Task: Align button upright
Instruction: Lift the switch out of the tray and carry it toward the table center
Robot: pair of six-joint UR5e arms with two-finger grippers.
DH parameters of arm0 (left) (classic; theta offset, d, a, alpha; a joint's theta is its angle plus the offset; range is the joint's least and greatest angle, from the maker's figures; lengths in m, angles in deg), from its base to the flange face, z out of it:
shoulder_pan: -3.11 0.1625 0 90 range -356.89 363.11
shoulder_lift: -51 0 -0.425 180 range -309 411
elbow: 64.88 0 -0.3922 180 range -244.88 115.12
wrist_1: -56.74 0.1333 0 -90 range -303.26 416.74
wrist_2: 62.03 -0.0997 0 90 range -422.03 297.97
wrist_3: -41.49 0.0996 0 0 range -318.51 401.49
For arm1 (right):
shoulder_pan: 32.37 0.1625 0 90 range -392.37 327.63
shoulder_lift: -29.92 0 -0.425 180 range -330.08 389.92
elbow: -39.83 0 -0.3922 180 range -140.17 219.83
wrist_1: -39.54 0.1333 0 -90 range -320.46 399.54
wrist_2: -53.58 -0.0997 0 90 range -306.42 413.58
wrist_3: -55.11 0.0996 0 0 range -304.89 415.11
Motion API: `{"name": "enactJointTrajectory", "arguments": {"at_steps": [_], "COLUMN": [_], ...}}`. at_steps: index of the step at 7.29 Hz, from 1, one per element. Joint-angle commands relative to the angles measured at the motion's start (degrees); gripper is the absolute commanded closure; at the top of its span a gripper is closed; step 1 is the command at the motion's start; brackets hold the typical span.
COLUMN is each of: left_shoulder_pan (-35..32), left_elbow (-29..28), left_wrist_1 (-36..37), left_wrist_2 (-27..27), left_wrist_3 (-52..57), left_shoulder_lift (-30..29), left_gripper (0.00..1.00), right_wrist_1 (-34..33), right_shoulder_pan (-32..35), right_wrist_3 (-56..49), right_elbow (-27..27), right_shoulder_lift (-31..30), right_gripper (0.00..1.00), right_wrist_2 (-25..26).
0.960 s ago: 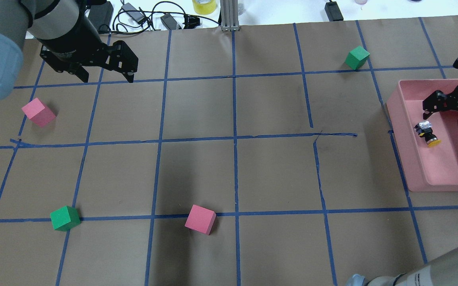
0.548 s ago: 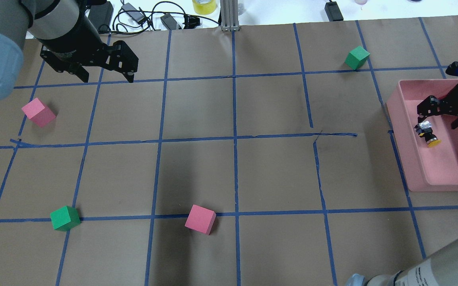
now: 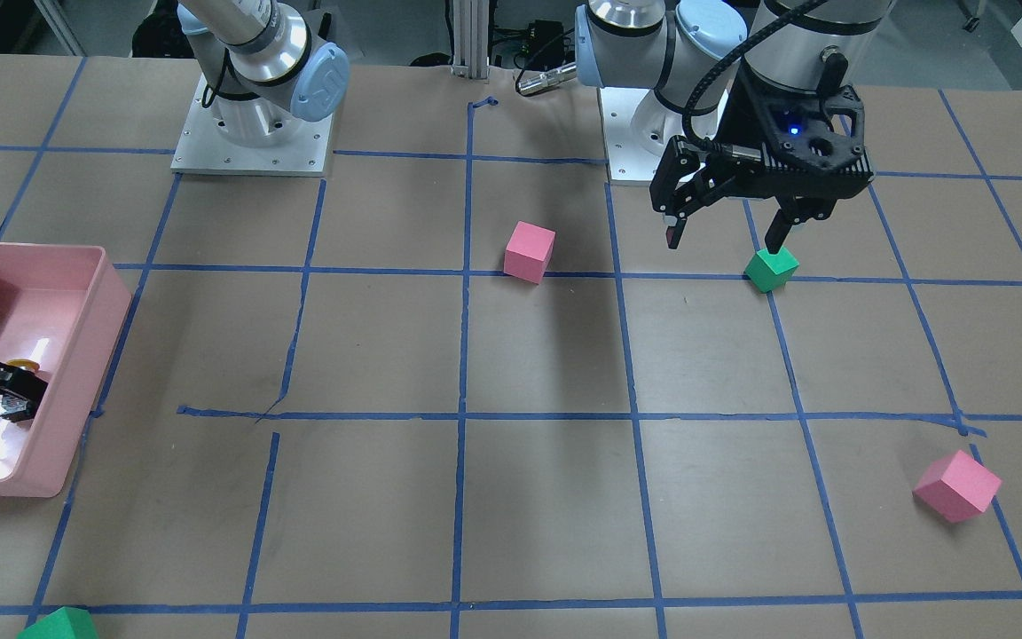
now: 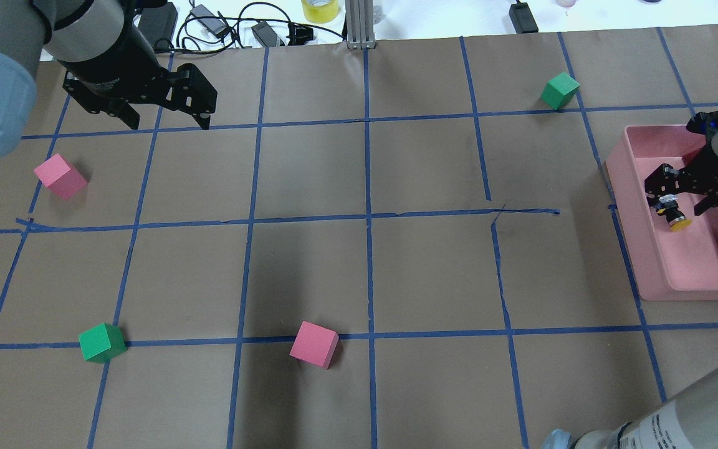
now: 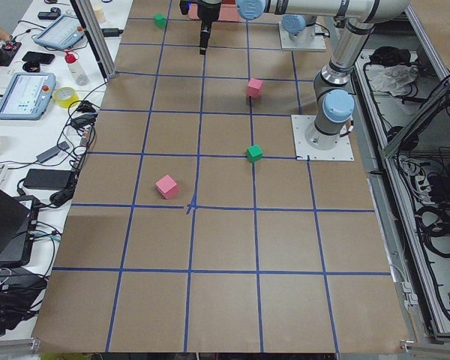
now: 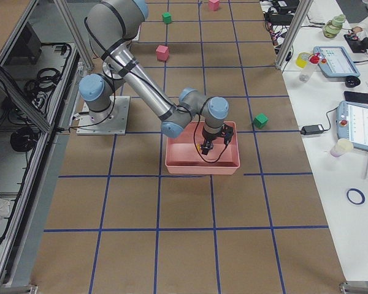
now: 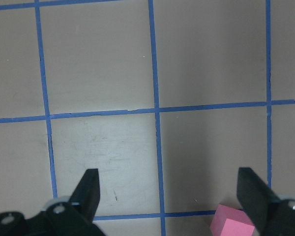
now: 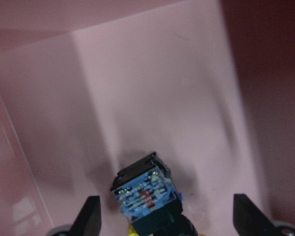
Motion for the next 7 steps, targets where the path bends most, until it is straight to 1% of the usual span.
{"name": "enactJointTrajectory", "arguments": {"at_steps": [1,2,3,4,5,6,7], "left_shoulder_pan": [0.0,0.0,0.0,0.0,0.0,0.0,0.0], "left_elbow": [0.0,0.0,0.0,0.0,0.0,0.0,0.0], "left_wrist_1": [0.0,0.0,0.0,0.0,0.0,0.0,0.0], "left_wrist_2": [0.0,0.0,0.0,0.0,0.0,0.0,0.0], "left_wrist_3": [0.0,0.0,0.0,0.0,0.0,0.0,0.0], "left_shoulder_lift": [0.0,0.0,0.0,0.0,0.0,0.0,0.0], "left_gripper": [0.0,0.0,0.0,0.0,0.0,0.0,0.0], "right_wrist_1": [0.7,3.8,6.3,11.0,16.8,21.4,25.0], "right_shoulder_pan": [0.0,0.0,0.0,0.0,0.0,0.4,0.7], "right_wrist_3": [0.0,-0.1,-0.2,-0.2,-0.2,-0.2,-0.2], "right_elbow": [-0.4,0.5,1.5,3.0,5.3,8.9,12.5], "right_shoulder_lift": [-0.5,-1.1,-3.3,-5.7,-7.9,-8.9,-9.0], "right_gripper": [1.0,1.0,1.0,1.0,1.0,1.0,1.0], "right_wrist_2": [0.0,1.0,1.9,2.0,3.4,4.9,4.9]}}
